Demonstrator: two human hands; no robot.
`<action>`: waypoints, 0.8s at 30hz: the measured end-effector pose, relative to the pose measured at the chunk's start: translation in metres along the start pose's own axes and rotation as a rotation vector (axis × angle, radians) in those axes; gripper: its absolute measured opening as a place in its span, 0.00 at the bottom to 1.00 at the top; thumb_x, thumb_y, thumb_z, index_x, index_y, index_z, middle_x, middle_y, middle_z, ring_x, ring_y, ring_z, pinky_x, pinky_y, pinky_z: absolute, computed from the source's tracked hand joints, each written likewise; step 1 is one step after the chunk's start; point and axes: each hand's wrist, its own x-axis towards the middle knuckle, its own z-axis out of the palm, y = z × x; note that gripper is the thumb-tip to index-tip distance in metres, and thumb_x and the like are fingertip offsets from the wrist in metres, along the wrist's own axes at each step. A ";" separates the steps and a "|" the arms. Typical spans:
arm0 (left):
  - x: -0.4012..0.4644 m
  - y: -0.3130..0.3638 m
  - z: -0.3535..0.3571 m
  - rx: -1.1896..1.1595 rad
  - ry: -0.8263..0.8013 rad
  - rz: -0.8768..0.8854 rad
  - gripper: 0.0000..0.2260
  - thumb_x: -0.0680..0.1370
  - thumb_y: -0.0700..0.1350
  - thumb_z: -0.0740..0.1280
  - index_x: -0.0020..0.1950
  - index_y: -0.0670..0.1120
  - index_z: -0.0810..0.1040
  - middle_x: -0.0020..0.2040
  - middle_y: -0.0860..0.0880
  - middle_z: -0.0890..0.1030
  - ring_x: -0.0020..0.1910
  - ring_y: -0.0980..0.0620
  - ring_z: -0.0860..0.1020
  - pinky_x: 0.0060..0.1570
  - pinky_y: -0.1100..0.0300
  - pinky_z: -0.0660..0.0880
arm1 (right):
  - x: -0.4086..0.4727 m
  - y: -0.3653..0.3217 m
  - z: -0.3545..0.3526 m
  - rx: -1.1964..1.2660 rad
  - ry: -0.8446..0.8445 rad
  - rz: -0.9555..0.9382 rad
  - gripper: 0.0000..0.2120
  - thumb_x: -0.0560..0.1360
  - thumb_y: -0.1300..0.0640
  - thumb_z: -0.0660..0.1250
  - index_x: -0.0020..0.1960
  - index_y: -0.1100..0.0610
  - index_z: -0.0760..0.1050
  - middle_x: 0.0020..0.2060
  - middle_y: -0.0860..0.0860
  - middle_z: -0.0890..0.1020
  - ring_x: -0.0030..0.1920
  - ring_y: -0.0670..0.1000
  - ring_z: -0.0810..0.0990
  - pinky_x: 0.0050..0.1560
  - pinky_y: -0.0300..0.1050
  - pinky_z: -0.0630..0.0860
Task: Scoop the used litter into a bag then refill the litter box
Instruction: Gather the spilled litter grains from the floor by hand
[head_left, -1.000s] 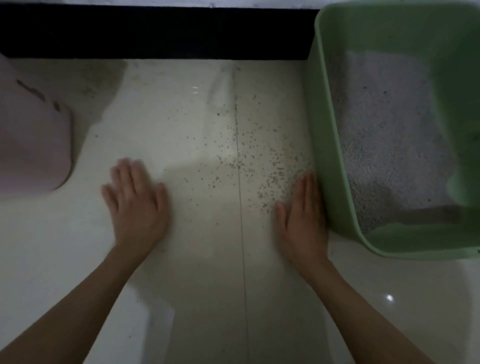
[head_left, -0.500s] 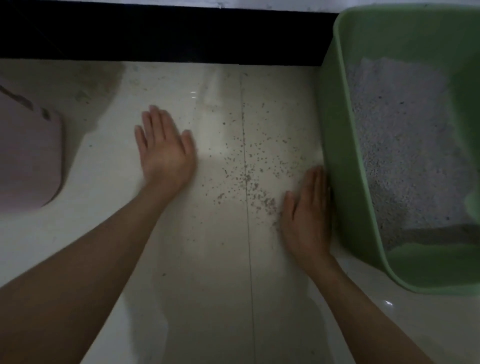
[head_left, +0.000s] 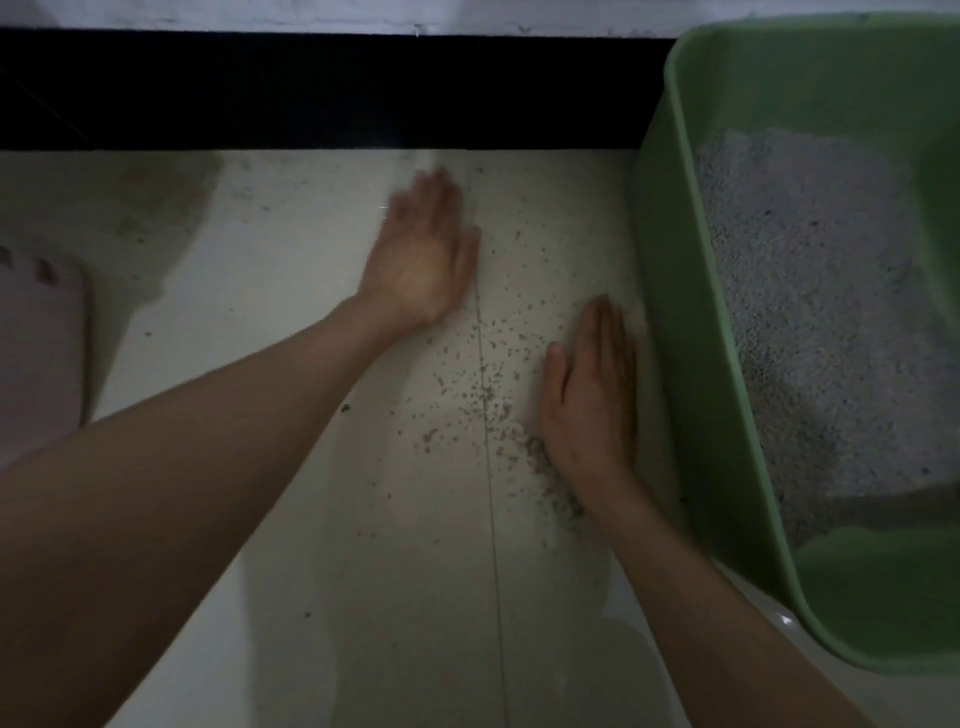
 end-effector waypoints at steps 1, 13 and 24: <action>-0.004 0.010 0.002 -0.042 -0.045 0.110 0.27 0.81 0.52 0.43 0.76 0.39 0.54 0.76 0.40 0.53 0.76 0.47 0.50 0.73 0.57 0.42 | 0.001 -0.001 -0.001 0.035 0.001 -0.025 0.30 0.78 0.48 0.43 0.76 0.61 0.47 0.76 0.54 0.52 0.76 0.50 0.48 0.75 0.42 0.43; -0.089 -0.039 -0.003 -0.076 0.171 -0.152 0.25 0.81 0.51 0.44 0.76 0.41 0.54 0.76 0.43 0.56 0.76 0.50 0.49 0.74 0.51 0.44 | 0.098 -0.028 0.013 -0.062 0.134 0.026 0.27 0.81 0.51 0.47 0.75 0.64 0.51 0.75 0.58 0.55 0.76 0.54 0.51 0.75 0.47 0.44; 0.008 0.004 0.006 -0.013 0.020 0.199 0.26 0.80 0.51 0.45 0.75 0.39 0.53 0.76 0.41 0.53 0.76 0.46 0.50 0.73 0.55 0.43 | 0.000 -0.012 -0.005 0.206 -0.015 -0.179 0.27 0.79 0.50 0.44 0.74 0.61 0.58 0.73 0.53 0.62 0.72 0.43 0.55 0.74 0.39 0.50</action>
